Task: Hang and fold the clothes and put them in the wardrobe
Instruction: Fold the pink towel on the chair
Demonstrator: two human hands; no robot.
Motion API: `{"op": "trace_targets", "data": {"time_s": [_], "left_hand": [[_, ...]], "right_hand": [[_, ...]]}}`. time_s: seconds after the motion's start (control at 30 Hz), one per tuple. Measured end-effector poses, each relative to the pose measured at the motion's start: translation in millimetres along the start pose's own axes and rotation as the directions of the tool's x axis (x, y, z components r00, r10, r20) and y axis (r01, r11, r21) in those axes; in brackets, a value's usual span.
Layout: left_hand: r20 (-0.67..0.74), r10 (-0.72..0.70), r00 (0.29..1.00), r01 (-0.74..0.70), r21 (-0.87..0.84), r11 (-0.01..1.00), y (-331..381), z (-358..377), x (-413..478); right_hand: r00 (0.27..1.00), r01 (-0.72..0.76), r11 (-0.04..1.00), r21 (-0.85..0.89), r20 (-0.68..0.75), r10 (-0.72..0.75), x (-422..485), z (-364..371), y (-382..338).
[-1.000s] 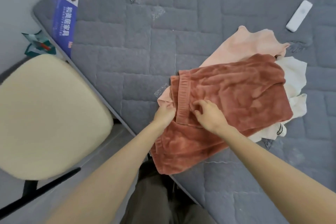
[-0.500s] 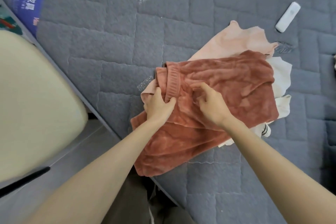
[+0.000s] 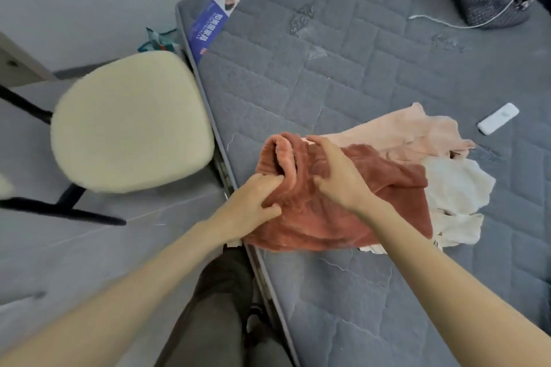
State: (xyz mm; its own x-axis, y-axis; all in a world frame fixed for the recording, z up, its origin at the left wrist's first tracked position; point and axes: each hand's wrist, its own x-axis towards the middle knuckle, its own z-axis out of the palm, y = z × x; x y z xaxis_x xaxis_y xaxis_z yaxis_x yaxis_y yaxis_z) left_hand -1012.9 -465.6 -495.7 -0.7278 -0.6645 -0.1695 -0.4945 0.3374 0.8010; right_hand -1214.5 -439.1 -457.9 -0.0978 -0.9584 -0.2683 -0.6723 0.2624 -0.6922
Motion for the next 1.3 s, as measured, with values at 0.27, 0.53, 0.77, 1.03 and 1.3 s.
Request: {"op": "trace_targets", "data": {"time_s": [0.27,0.53,0.77,1.03,1.3], "left_hand": [[0.050,0.135,0.990,-0.143,0.454,0.879,61,-80,-139],[-0.191,0.110,0.976,0.027,0.598,0.801,101,-155,-265],[-0.697,0.013,0.717,0.333,0.359,0.872,124,-211,-361],[-0.928,-0.077,0.365,0.295,0.037,0.955,169,-275,-460],[-0.950,-0.302,0.074,-0.030,-0.305,0.952,199,-317,-550]], "right_hand": [[0.863,0.504,0.784,-0.363,0.256,-0.436,-69,12,-106],[0.629,0.761,0.477,-0.440,0.317,-0.710,-113,33,-217],[0.452,0.878,0.450,-0.162,-0.025,-0.892,-150,32,-360],[0.336,0.923,0.329,-0.201,-0.001,-0.942,-191,21,-503],[0.360,0.930,0.303,-0.209,0.342,-0.868,-206,70,-529]]}}
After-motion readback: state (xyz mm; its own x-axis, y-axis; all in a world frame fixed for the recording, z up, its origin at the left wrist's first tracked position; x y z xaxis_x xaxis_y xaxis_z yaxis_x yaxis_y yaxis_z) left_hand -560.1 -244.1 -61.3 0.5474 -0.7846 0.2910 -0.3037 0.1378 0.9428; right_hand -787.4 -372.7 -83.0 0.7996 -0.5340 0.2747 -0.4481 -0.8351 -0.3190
